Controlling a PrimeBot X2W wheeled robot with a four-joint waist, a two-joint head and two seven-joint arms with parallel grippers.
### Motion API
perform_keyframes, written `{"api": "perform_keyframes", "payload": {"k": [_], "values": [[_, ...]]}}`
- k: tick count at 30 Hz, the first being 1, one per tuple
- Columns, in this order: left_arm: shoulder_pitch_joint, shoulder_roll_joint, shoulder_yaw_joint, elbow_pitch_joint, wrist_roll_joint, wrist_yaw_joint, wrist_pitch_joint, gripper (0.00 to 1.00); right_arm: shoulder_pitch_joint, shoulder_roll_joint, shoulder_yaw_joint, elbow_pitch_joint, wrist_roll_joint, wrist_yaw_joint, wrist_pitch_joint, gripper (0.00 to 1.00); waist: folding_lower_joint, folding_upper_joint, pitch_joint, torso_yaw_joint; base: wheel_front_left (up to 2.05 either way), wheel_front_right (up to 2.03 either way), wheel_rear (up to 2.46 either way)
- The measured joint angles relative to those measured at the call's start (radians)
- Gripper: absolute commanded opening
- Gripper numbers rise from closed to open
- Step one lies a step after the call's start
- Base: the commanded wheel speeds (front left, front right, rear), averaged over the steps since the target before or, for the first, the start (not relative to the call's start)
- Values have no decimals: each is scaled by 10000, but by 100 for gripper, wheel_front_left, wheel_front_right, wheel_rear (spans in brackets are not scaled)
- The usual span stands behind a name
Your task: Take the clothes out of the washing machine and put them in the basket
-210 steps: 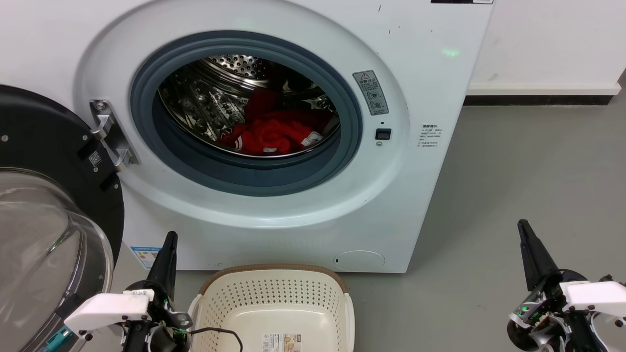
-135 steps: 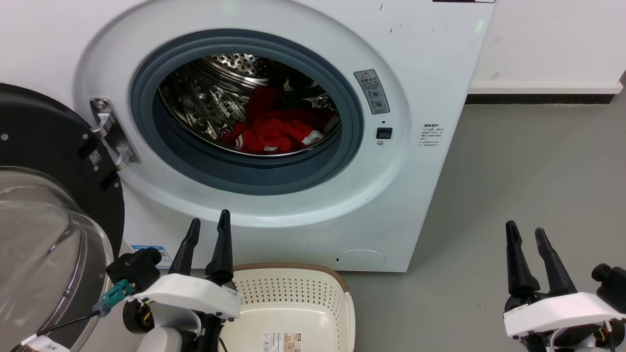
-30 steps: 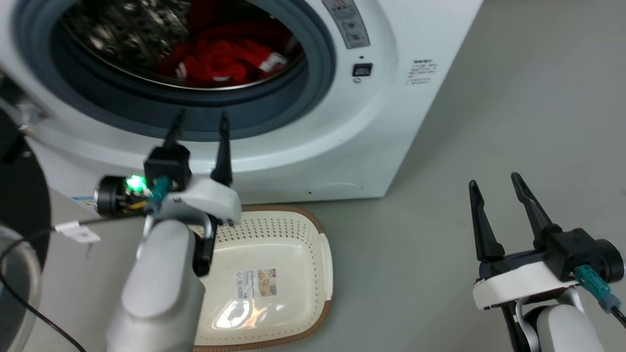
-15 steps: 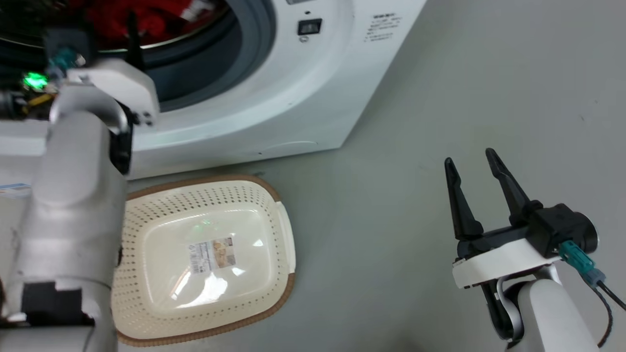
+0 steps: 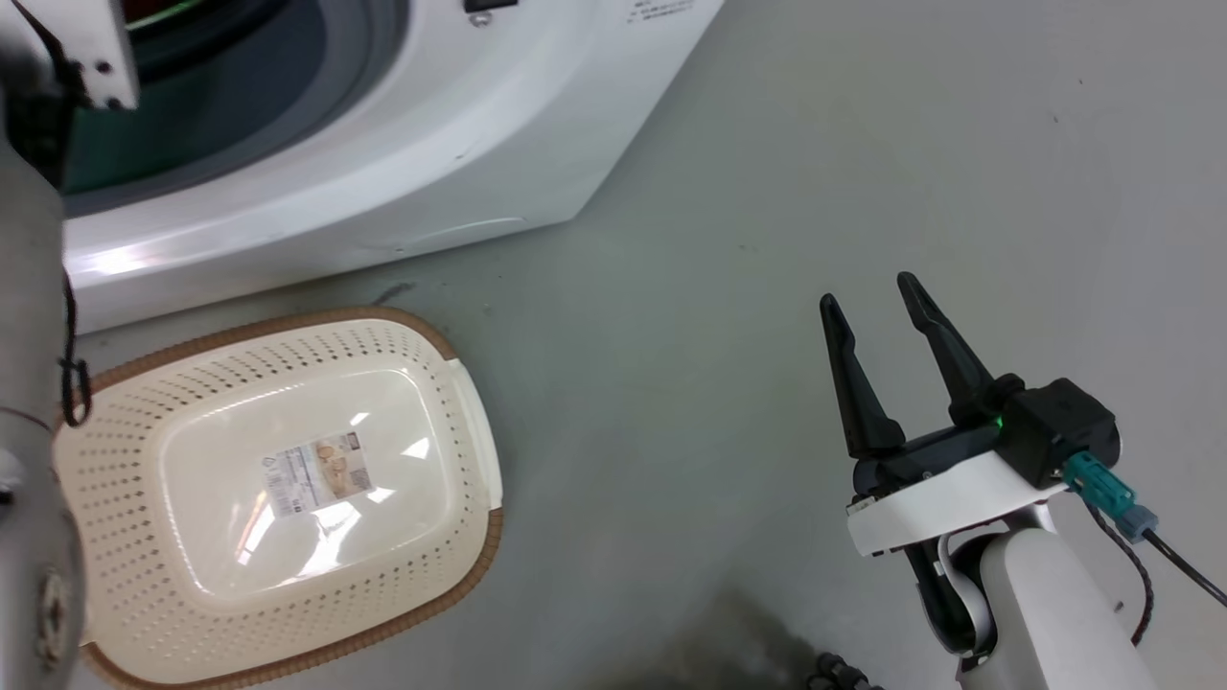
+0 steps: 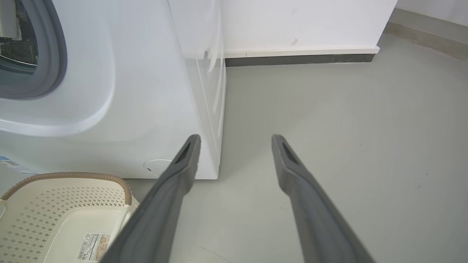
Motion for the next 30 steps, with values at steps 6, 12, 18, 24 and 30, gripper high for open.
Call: {"api": "perform_keyframes", "payload": {"k": [6,12,18,24,30], "values": [[-1118,385,-176,355,100,-54,1896,100,-188,2,268,17,270,2,0,100,0,0,488,-357,0,0,0],[-1518,495,-213,506,94,267,3252,0,-251,2,389,44,441,2,-2,100,-1,0,778,-604,0,0,0],[-1518,430,-259,77,-12,454,3398,0,-409,2,393,94,568,2,0,100,-1,0,783,-576,0,0,0],[-362,324,-196,-974,-232,573,1246,0,-461,4,311,186,516,0,-2,100,-1,0,388,-377,0,0,0],[1362,-56,-46,-1699,-656,518,-1639,0,-345,6,107,276,234,2,-2,100,-2,0,-426,-82,0,0,0]]}}
